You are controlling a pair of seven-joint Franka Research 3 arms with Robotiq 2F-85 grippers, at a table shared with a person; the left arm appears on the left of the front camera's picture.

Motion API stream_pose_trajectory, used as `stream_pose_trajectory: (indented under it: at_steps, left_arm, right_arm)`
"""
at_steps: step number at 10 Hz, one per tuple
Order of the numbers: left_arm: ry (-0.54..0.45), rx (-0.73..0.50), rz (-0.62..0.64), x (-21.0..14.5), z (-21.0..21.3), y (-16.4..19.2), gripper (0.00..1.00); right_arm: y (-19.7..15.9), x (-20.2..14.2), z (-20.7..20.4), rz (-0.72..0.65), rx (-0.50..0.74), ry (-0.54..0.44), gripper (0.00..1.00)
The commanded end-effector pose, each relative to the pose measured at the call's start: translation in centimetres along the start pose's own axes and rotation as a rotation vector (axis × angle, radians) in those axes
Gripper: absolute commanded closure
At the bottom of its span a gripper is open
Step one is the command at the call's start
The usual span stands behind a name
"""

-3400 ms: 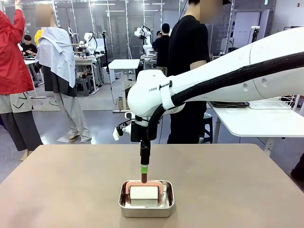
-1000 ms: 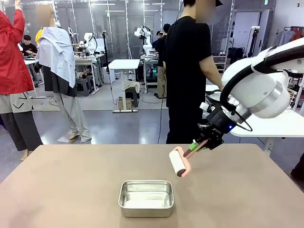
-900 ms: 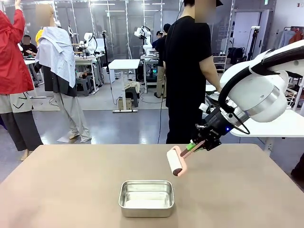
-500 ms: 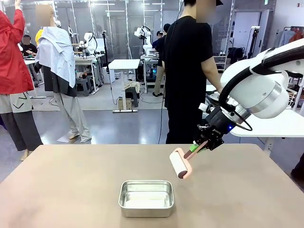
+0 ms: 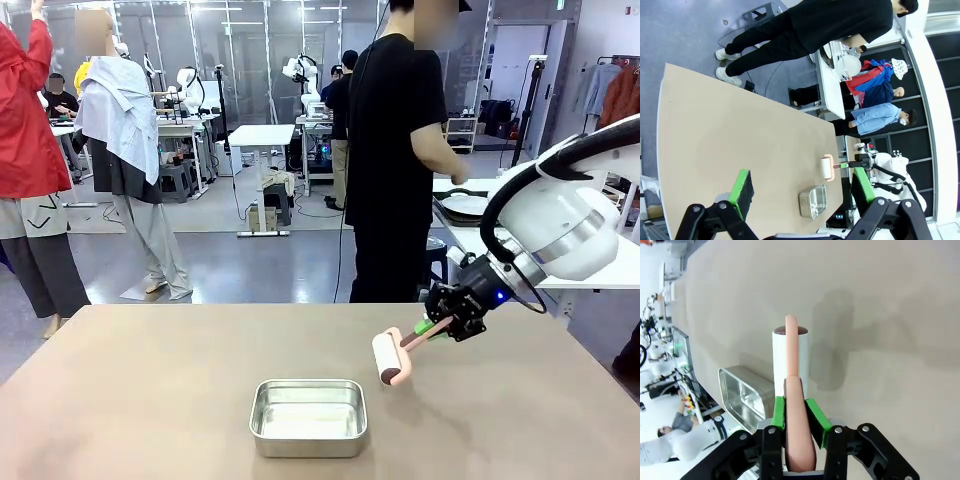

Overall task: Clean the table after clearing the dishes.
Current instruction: When the right (or left) Handle tray is removed, use the right hand (or left hand) to clean the right (or left) side of the table with the Lint Roller.

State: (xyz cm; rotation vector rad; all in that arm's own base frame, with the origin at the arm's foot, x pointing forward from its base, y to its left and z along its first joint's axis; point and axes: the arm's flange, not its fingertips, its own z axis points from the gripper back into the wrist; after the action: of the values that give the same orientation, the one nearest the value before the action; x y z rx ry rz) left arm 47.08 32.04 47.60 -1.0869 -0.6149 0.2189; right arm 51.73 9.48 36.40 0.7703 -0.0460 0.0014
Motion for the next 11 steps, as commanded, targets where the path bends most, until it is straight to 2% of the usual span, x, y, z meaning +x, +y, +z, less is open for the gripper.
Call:
stream_pose_trajectory:
  at_steps: [1, 3, 6, 7, 10, 11]
  left_arm:
    - [0.0, 0.005, -0.007, -0.1, 0.3, -0.1, 0.0]
    - [0.0, 0.005, -0.007, -0.1, 0.3, -0.1, 0.0]
    - [0.0, 0.005, -0.007, -0.1, 0.3, -0.1, 0.0]
    - [0.0, 0.005, -0.007, -0.1, 0.3, -0.1, 0.0]
    - [0.0, 0.005, -0.007, -0.1, 0.3, -0.1, 0.0]
    - [0.0, 0.005, -0.007, -0.1, 0.3, -0.1, 0.0]
  right_arm:
    - [-0.5, 0.2, -1.3, 0.014, 0.035, -0.044, 0.77]
    - [-2.7, 0.9, -2.6, -0.043, 0.1, -0.04, 0.77]
    - [-7.8, 1.6, -3.6, -0.056, 0.02, -0.028, 0.77]
    - [-10.2, 2.6, -3.2, -0.063, -0.08, -0.047, 0.77]
    - [-14.1, 3.0, 0.5, -0.11, -0.083, -0.084, 0.77]
    - [-15.3, 2.7, 2.0, -0.123, -0.132, -0.1, 0.77]
